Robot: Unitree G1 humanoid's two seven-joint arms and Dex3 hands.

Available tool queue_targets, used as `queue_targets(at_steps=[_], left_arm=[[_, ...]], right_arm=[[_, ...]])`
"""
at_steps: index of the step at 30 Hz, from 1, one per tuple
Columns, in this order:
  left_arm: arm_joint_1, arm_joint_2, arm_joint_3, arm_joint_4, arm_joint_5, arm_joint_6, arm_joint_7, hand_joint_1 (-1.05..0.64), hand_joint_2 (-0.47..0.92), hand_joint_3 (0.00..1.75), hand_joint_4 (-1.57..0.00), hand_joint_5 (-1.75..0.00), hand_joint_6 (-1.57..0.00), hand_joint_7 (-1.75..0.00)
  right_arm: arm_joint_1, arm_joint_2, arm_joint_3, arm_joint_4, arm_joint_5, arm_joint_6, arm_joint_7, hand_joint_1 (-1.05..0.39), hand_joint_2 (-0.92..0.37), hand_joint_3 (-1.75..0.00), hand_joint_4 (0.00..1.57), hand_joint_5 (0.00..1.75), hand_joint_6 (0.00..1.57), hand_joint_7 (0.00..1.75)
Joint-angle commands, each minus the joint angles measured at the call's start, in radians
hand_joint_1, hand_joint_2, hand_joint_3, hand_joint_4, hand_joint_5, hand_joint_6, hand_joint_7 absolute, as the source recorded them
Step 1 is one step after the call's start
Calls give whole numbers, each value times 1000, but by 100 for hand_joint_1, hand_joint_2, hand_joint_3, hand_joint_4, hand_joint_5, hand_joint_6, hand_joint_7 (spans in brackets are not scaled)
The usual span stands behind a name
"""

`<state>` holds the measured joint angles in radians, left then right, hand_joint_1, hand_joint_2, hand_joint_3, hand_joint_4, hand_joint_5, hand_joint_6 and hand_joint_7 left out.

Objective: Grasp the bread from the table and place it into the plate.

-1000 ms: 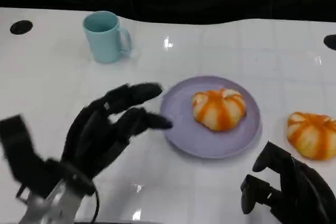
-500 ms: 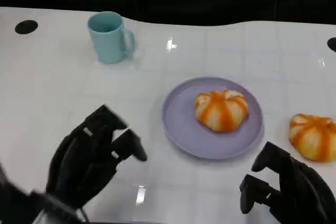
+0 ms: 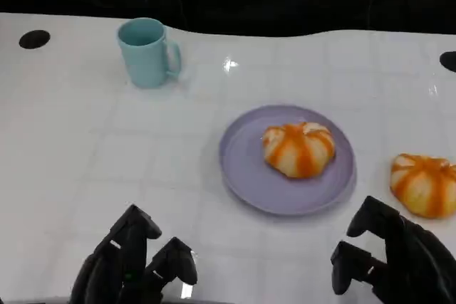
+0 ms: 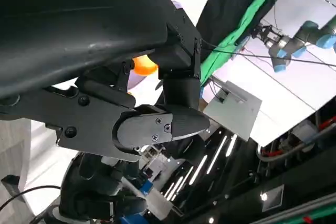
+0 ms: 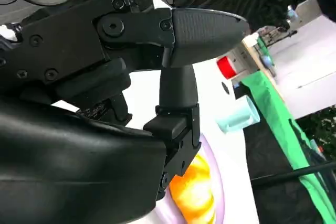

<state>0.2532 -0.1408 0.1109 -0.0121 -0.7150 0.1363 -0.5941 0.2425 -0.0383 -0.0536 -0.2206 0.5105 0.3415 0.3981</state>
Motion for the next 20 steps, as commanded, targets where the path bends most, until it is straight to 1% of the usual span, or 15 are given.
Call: queue_targets(at_steps=[1,20], left_arm=[[10,6,7,-11,11,-12,10,-54,92,42,-74,-175,-52,-175],[10,5,8,-11,12,-12,10,-54,92,42,-74,-175,-52,-175]], right_arm=[[-1,-10,-14,-14,16,5,-3,-55,-92,-46,78,175,51,175],[-1,-10,-14,-14,17,5,-3,-55,-92,-46,78,175,51,175]])
